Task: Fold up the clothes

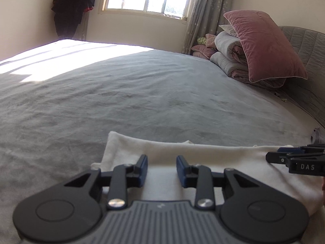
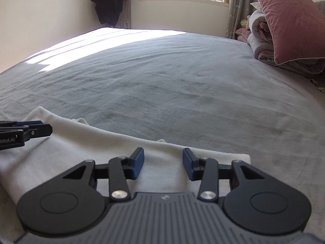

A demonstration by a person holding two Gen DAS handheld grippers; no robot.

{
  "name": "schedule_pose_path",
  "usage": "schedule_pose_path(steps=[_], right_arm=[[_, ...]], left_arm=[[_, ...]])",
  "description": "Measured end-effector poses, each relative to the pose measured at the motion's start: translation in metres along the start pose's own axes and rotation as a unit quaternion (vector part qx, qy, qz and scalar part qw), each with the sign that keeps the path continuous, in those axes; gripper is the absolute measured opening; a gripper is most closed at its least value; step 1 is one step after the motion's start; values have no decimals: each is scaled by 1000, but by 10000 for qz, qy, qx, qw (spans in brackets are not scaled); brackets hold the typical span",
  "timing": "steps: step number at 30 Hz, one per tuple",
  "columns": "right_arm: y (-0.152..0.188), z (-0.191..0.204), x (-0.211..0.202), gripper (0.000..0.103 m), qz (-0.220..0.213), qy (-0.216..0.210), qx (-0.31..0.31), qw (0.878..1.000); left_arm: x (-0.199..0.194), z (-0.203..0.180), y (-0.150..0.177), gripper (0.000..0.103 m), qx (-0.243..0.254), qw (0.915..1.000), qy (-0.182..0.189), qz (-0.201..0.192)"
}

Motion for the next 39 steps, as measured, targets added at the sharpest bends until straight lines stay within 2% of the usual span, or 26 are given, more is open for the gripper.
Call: schedule_pose_path(steps=[3,6,8,10,11,16,19,22,26,28,35,39], right_arm=[[5,-21,-20,43,23,130,223,9997],[9,-35,-42,44,-71,147,465,9988],[10,-34,-50,45,-173,115,520,9984],[11,-28,-56,45,-271,51,475,9985],[11,-24,-58,46,-316,-11,424,9986],[9,-1,-63,46,-471,-391,206,9979],[12,11,-63,46,-486,-568,59,9972],[14,18,-60,46,-480,-652,-86,9967],[15,23,-57,46,-496,-819,-57,9954],[14,26,-56,45,-514,-884,-54,9947],[14,39,-51,46,-498,-1093,-53,9928],[18,43,-47,46,-402,-1138,-42,9927]], left_arm=[[-16,4,3,35,163,9999,-24,-30],[-35,10,6,43,334,9994,-38,-70],[-44,13,6,50,480,9988,-74,-80],[-51,18,7,51,460,9989,-92,-73],[-53,20,6,55,423,9990,-145,-79],[-60,41,-1,56,-241,9996,-150,41],[-57,53,-3,56,-787,9966,-79,250],[-53,65,-2,56,-1387,9892,-54,479],[-44,80,2,56,-2256,9712,157,756],[-38,84,3,56,-2486,9645,227,859],[-24,73,-3,56,-2294,9671,-93,1093],[-19,63,-13,57,-1848,9746,-363,1216]])
Point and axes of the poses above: each gripper's, at about its wrist camera, not at the fingertips, and x roughly the way its jaws point, z to its left, y to its underside, the point moved 2 cm from there along x, roughly the way its jaws point, and after that the axes turned 6 degrees about -z, right-handed, at the moved point
